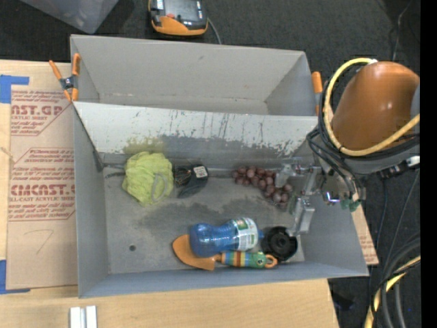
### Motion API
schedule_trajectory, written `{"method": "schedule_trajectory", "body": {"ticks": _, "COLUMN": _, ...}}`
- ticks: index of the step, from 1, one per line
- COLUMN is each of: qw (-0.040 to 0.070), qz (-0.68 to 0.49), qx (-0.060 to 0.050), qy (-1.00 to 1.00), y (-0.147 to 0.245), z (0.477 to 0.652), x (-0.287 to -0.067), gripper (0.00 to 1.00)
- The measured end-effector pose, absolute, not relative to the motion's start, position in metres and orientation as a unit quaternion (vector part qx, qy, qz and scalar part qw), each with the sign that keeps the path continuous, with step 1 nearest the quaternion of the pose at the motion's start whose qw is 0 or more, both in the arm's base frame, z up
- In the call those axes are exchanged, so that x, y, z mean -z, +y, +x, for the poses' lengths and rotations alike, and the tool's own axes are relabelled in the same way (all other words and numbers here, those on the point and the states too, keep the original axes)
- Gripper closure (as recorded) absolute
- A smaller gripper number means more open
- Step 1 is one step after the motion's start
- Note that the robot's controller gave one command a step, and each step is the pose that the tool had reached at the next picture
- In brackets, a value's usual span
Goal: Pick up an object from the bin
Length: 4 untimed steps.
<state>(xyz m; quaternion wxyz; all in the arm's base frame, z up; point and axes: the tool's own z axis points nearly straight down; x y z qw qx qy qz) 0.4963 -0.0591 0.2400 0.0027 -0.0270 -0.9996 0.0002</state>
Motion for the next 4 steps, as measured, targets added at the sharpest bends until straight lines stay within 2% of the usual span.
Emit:
{"method": "schedule_trajectory", "body": {"ticks": 1, "qw": -0.003, "qz": -0.011, "qx": 0.001, "qy": -1.000, "y": -0.045, "z": 0.509, "x": -0.221, "gripper": 0.00}}
{"method": "schedule_trajectory", "body": {"ticks": 2, "qw": -0.001, "qz": 0.123, "qx": 0.000, "qy": -0.992, "y": -0.062, "z": 0.513, "x": -0.219, "gripper": 0.00}}
{"method": "schedule_trajectory", "body": {"ticks": 3, "qw": -0.001, "qz": 0.089, "qx": 0.000, "qy": -0.996, "y": -0.059, "z": 0.512, "x": -0.227, "gripper": 0.00}}
{"method": "schedule_trajectory", "body": {"ticks": 4, "qw": -0.002, "qz": 0.074, "qx": 0.000, "qy": -0.997, "y": -0.084, "z": 0.504, "x": -0.281, "gripper": 0.00}}
